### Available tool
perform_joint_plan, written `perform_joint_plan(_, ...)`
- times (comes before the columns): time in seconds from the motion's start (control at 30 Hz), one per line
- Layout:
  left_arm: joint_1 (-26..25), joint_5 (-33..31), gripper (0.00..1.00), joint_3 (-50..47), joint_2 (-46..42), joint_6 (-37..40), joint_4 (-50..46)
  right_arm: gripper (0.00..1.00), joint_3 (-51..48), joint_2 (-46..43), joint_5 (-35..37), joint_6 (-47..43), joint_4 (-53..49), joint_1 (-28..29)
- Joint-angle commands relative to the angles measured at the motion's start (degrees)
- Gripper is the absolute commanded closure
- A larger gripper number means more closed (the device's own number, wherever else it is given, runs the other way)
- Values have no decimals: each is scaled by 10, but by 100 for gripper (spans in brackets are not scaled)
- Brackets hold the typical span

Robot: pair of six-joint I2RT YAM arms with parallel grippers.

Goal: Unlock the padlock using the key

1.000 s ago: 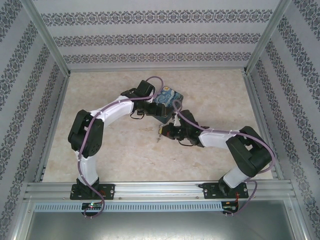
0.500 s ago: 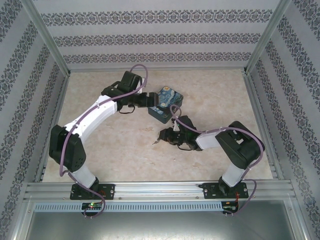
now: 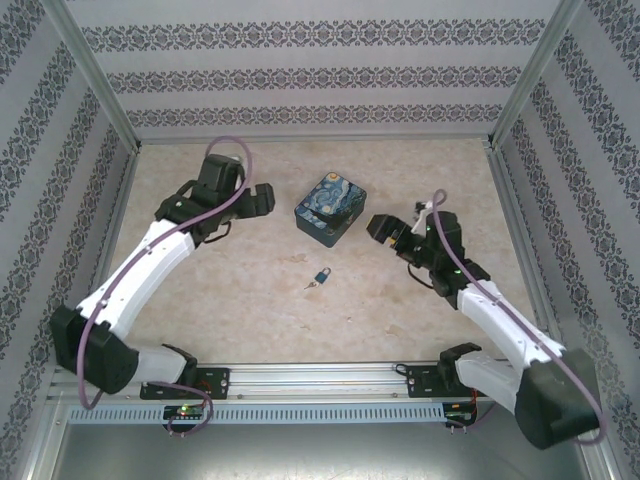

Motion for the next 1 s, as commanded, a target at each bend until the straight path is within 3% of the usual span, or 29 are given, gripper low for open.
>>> perform_joint_plan(0.0,7,-154,0,-63,-58,78,123,2,49,-26,137,-84,-113,-37)
perform_joint_plan(0.13,13,-230,0,-156,-92,176,254,2,46,-17,229,-136,-70,-71)
perform_joint_plan(0.27,68,-199,0,-185,-64,156,240,2,38,16,277,-234,-15,-71)
perform_joint_plan(0.43,85,-196,0,-308,-16,283,446,2,44,86,345,-336,20,-72)
perform_joint_plan(0.53,102,-197,0,-373,22,281,566,2,20,110,380,-366,70,-75)
perform_joint_plan(0.67,125,-182,1,-434,67,275,691,2,-15,145,390,-412,152,-86)
perform_joint_plan(0.83,172,-104,1,-515,102,244,853,2,-109,180,352,-432,360,-107)
perform_joint_plan(0.97,188,-40,0,-503,118,246,839,2,-130,228,312,-452,458,-113)
